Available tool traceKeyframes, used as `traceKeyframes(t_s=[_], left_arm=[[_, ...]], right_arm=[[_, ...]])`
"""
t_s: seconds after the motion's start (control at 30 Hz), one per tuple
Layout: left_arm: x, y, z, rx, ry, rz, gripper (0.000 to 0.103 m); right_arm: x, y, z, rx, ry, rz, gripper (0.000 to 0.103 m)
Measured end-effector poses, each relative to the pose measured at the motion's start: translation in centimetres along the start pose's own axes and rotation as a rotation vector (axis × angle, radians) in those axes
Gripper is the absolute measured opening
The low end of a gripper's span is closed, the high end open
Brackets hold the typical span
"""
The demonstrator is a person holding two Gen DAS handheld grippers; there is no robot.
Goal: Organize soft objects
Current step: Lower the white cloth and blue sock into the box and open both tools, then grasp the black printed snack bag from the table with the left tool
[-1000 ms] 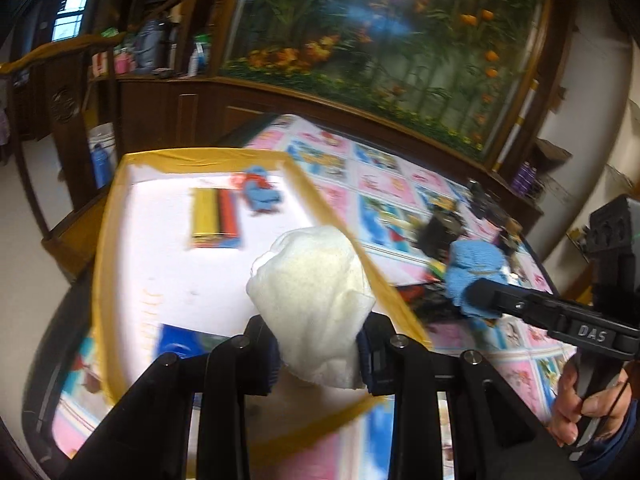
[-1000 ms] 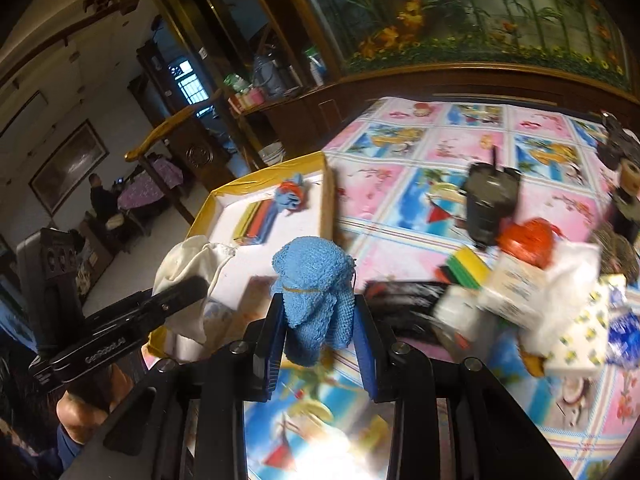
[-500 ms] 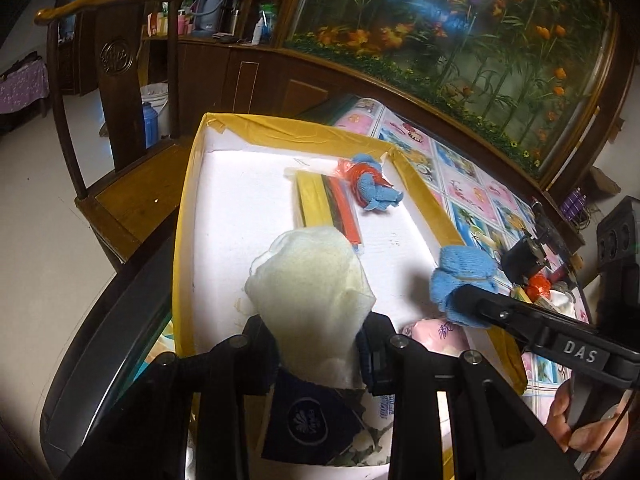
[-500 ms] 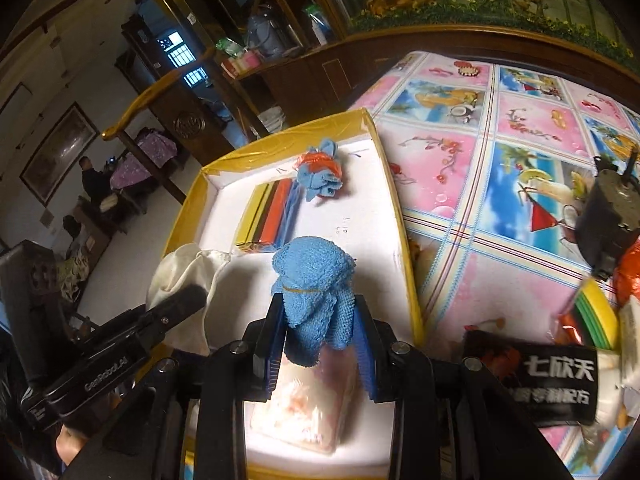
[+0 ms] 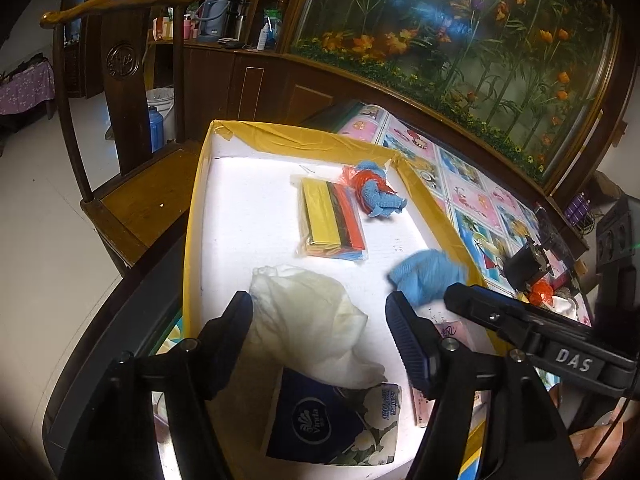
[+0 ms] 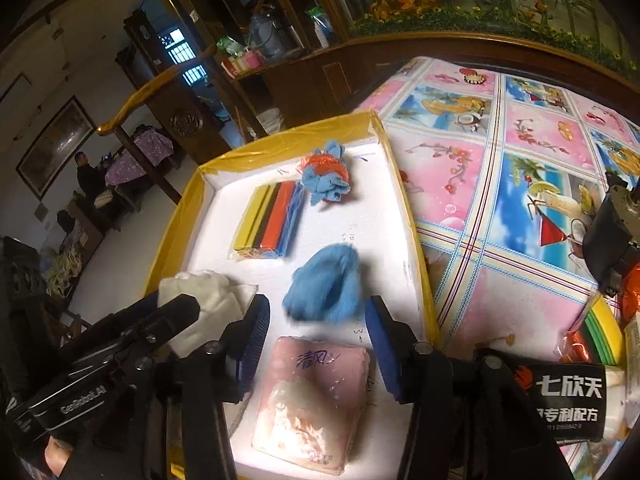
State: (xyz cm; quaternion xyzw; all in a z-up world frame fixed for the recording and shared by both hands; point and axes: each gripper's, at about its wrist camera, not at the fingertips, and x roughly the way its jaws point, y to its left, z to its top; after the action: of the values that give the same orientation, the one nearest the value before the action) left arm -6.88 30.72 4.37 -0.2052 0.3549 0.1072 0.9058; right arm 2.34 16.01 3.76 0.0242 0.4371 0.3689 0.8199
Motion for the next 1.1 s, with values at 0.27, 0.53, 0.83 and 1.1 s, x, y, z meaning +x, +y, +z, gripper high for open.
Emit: traceKeyframes(t_s=[0.27,0.53,0.83,1.1], left_arm=[[-1.7,-1.6,-0.3,0.015,-0.027,-0.033,0.068],[-4.5,-6.2,-1.4,0.108,-0.053,-0.126,0.069],[-6.0,-10.6,-4.5,0.219,-0.005,-0.235,0.070],[-5.7,-14.9,-7.7,0.307,0.080,-0.339,0.077]], right_arm=[[-4.6,-3.5,0.2,0.002,-0.088,-0.101,0.055],[-5.9,-12.5,-1.4,0.160,0.034,-0.153,0.055],[-11.4,-11.7,-9.5,0.136,0.159,0.024,0.070],[-18.1,-13.6,-12.3,0.147,-0.013,0.001,0.071]])
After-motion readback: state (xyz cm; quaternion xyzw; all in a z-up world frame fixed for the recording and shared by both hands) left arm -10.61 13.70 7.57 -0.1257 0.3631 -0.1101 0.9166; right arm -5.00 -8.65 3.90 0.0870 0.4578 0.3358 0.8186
